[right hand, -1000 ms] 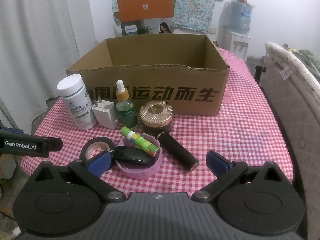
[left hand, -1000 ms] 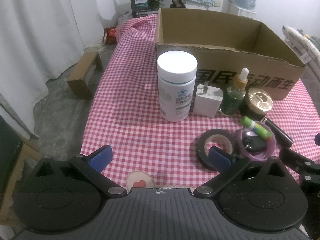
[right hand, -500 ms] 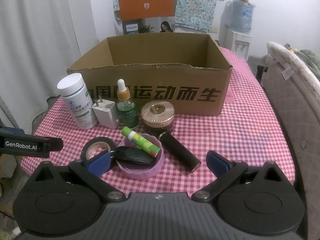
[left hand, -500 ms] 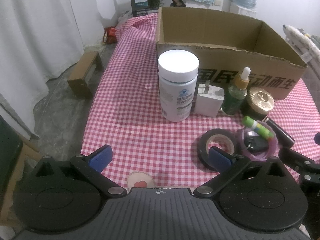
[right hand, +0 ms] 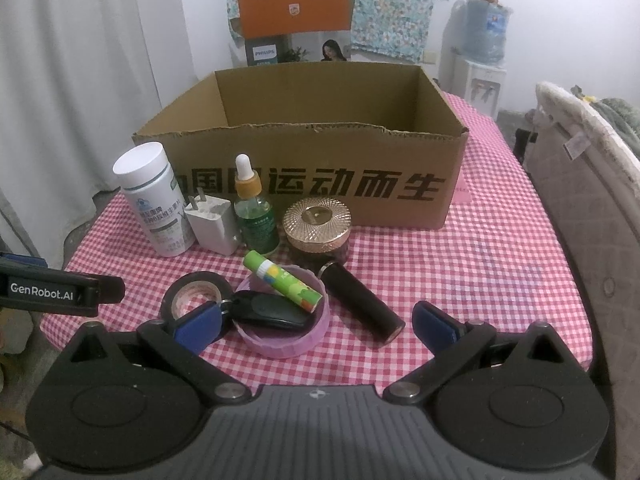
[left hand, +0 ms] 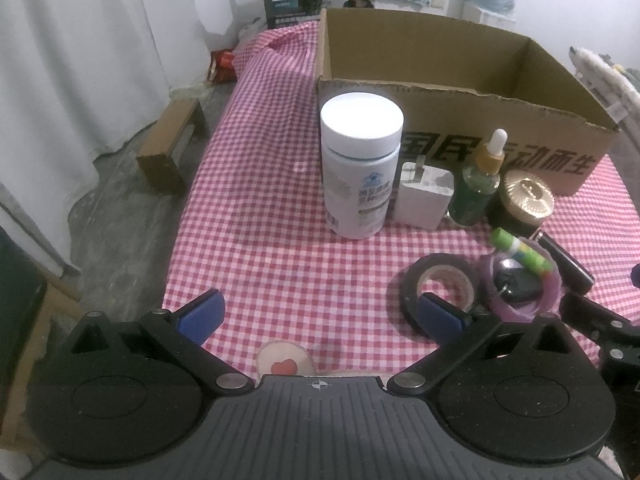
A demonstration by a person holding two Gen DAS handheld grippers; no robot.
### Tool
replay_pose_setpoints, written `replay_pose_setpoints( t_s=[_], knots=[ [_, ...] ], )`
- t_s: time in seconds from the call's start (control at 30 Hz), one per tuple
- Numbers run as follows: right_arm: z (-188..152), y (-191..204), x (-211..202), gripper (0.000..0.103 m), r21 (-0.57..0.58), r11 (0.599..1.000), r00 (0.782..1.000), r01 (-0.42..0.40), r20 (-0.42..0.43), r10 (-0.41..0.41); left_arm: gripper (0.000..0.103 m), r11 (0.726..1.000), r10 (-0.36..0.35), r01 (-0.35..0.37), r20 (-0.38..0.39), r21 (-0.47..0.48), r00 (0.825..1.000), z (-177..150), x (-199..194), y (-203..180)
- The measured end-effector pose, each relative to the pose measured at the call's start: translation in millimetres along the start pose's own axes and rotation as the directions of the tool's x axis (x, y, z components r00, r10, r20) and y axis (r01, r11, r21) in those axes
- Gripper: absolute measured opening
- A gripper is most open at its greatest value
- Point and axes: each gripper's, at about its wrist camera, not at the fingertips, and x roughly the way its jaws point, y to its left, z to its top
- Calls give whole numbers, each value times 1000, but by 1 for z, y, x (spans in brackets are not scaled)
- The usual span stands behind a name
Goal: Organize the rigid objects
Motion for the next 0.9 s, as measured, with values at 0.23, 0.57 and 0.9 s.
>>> replay_pose_setpoints(
  t_s=[0.23,0.57,0.9],
  knots=[
    [-1,-1,0,103,-1,1000,1000,1,-4,-1,103,1000,8,-8,-9,6,1000,0,2,-2],
    [-4,-7,2,103,4,999,999,33,12,-33,103,999,-10,11,-27,38,1000,-1,11,-10],
    [-3,-34,2,103,20,1000,999,-3,44,2,103,986,-133,128,42,109,990,5,7,-21]
  ],
)
